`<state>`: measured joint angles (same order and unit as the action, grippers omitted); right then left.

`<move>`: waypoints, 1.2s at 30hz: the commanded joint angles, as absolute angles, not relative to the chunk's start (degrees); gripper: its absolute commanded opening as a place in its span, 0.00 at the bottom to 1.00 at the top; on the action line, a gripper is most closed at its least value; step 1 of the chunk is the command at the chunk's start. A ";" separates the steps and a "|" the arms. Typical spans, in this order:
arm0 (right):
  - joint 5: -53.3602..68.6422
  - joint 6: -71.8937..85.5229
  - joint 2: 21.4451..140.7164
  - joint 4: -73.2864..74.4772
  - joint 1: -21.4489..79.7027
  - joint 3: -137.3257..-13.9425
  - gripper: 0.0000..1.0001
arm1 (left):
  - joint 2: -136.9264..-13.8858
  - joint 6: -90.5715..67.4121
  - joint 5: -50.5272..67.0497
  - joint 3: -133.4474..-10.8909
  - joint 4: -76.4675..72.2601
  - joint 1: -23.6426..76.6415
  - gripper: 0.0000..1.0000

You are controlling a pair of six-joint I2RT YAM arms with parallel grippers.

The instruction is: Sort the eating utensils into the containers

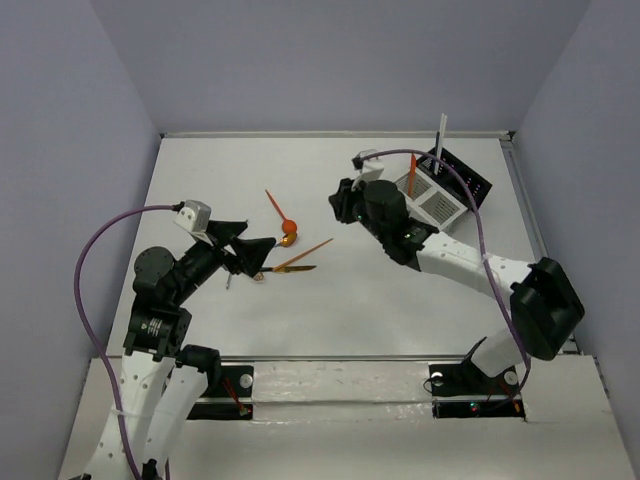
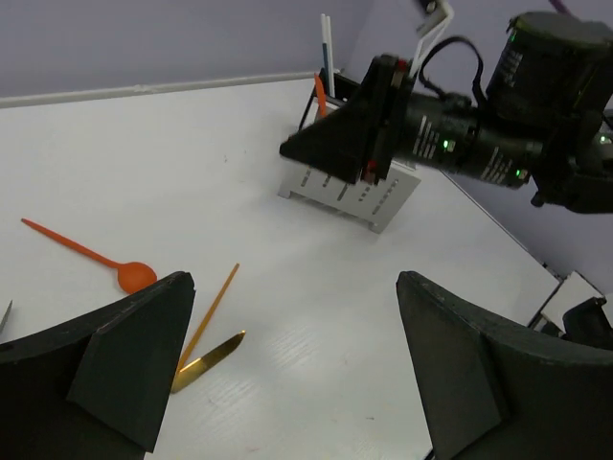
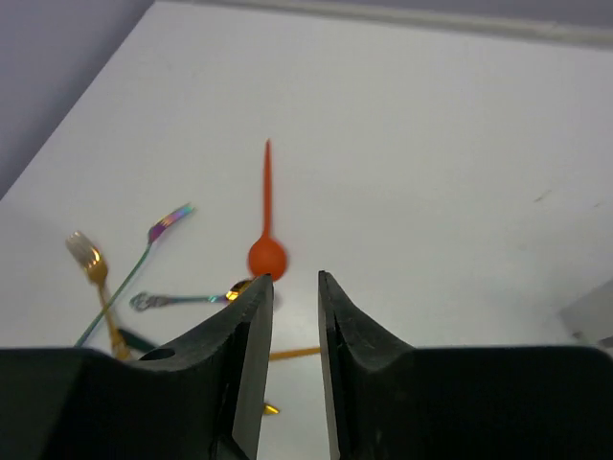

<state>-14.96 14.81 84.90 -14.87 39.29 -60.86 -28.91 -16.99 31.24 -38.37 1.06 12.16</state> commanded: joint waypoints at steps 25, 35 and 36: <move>-19.42 26.80 117.51 16.52 56.25 -87.72 0.49 | -27.95 -17.14 30.23 -39.38 -1.93 8.09 0.99; -25.31 35.59 120.50 18.90 56.25 -88.77 0.72 | -28.30 -17.40 31.64 -39.37 -2.37 8.09 0.99; -25.75 36.47 120.59 17.77 56.25 -88.68 0.72 | -28.39 -17.40 31.81 -39.29 -2.55 8.09 0.99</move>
<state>-21.19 31.38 120.03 17.58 55.94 -86.35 -28.38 -17.06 30.09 -38.37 1.08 8.51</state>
